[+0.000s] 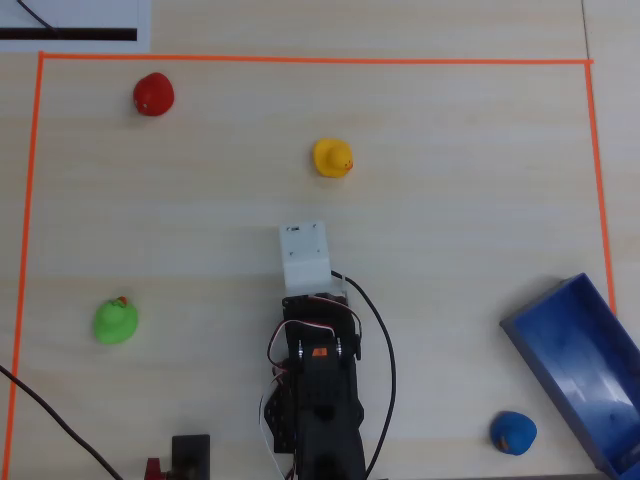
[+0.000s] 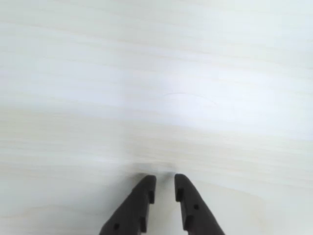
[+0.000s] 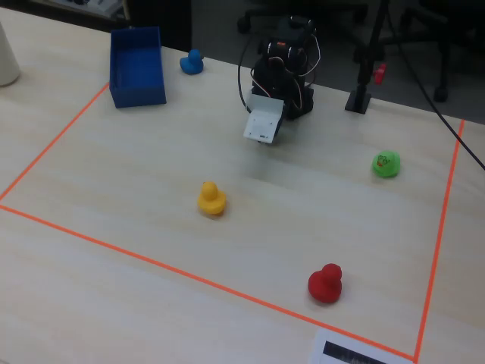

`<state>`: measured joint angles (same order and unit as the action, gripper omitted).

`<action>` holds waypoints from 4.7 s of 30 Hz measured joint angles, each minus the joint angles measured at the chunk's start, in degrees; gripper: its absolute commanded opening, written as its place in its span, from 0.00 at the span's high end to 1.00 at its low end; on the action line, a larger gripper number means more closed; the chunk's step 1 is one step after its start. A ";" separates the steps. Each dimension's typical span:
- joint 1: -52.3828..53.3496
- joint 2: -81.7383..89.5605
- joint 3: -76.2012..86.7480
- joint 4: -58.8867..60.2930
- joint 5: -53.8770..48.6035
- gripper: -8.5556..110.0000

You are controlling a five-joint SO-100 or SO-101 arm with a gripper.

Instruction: Grasp red duck and put it into box.

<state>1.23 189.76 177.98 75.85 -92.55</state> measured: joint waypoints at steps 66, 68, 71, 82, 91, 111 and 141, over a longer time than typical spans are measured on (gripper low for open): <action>-24.17 -140.01 -79.01 -119.09 14.77 0.67; -24.17 -141.77 -81.39 -117.77 14.77 0.67; -24.17 -144.14 -84.73 -115.93 14.77 0.67; -24.35 -151.96 -98.61 -108.46 15.12 0.68; -24.35 -153.02 -100.90 -107.23 17.49 0.93; -12.57 -127.62 -106.00 -53.61 29.53 0.93; 86.84 -104.94 -104.68 -16.96 13.01 0.93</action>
<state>88.07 84.81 73.30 58.89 -79.54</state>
